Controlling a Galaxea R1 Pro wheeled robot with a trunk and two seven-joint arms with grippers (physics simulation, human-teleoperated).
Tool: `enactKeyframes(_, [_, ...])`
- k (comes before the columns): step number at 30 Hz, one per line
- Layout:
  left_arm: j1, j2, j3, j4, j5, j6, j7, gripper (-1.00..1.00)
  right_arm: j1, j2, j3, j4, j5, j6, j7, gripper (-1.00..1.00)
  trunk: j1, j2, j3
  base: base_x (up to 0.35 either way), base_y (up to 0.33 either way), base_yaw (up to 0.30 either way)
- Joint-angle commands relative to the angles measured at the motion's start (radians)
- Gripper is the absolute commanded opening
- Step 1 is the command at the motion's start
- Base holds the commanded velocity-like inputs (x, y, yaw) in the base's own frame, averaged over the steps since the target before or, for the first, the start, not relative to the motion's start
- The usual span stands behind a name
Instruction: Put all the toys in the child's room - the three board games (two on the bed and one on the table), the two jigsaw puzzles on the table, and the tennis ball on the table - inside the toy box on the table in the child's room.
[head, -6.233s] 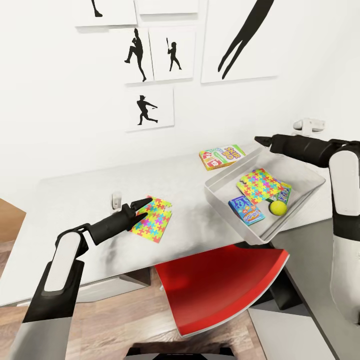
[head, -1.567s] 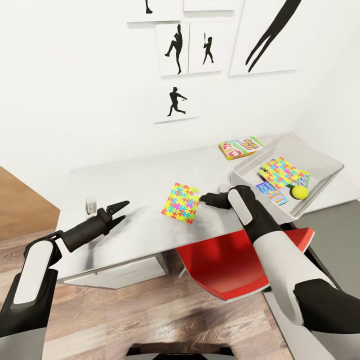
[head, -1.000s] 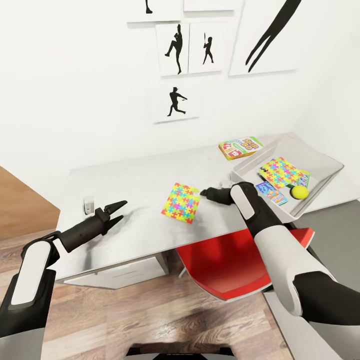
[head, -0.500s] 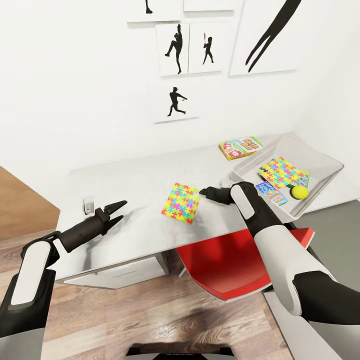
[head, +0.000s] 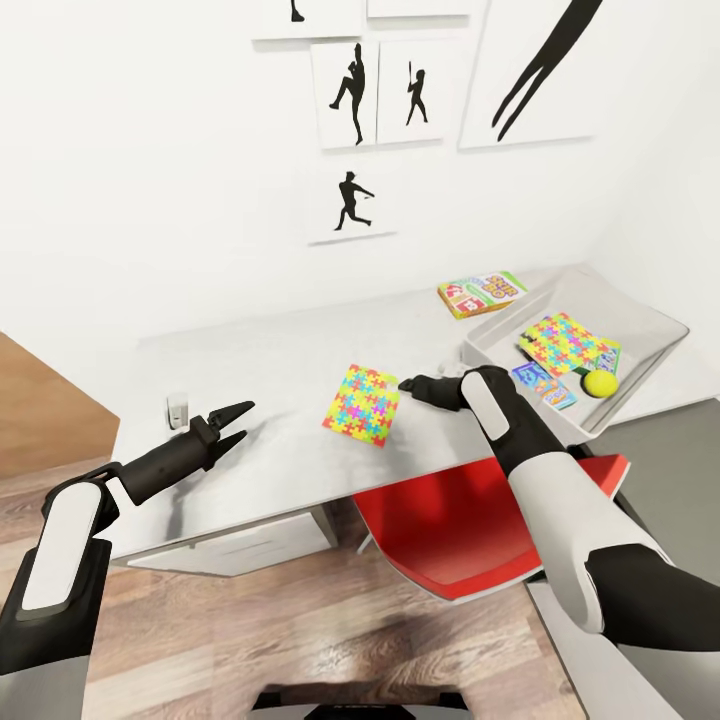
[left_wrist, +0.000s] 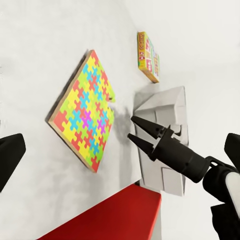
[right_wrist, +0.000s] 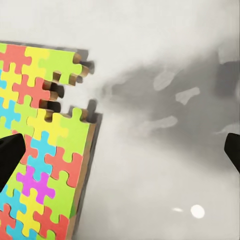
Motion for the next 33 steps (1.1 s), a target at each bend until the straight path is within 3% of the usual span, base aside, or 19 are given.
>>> enactKeyframes(1, [-0.001, 0.0, 0.001, 0.0, -0.006, 0.005, -0.007, 1.0, 0.001, 0.0, 0.002, -0.001, -0.011, 0.002, -0.009, 1.0, 0.0, -0.002, -0.002, 0.0, 0.0, 0.0])
enactKeyframes(20, [-0.001, 0.0, 0.0, 0.0, -0.006, 0.005, -0.007, 1.0, 0.008, -0.002, 0.004, 0.006, -0.011, 0.001, 0.066, 1.0, 0.0, -0.002, -0.01, 0.0, 0.0, 0.0])
enactKeyframes(33, [-0.001, 0.0, 0.0, 0.0, -0.006, 0.005, -0.007, 1.0, 0.01, -0.002, 0.004, 0.021, -0.01, 0.001, 0.08, 1.0, 0.0, -0.002, -0.01, 0.0, 0.0, 0.0])
